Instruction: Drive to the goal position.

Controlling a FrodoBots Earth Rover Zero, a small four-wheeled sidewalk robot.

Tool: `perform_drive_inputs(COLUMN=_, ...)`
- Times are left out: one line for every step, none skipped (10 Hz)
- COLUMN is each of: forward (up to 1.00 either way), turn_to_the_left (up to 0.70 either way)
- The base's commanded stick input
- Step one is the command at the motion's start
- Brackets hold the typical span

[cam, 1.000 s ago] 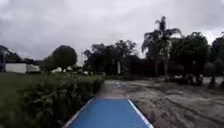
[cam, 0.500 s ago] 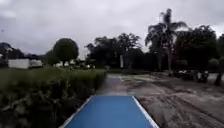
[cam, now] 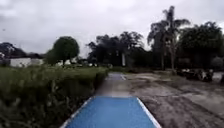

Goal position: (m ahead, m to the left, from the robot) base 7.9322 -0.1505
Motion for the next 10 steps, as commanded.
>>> perform_drive_inputs(forward=0.5, turn_to_the_left=0.0)
perform_drive_inputs(forward=0.5, turn_to_the_left=0.0)
perform_drive_inputs(forward=0.5, turn_to_the_left=0.0)
perform_drive_inputs(forward=0.5, turn_to_the_left=0.0)
perform_drive_inputs(forward=0.5, turn_to_the_left=-0.27)
perform_drive_inputs(forward=0.5, turn_to_the_left=-0.21)
perform_drive_inputs(forward=0.5, turn_to_the_left=0.0)
perform_drive_inputs(forward=0.5, turn_to_the_left=0.0)
perform_drive_inputs(forward=0.5, turn_to_the_left=0.0)
perform_drive_inputs(forward=0.5, turn_to_the_left=0.0)
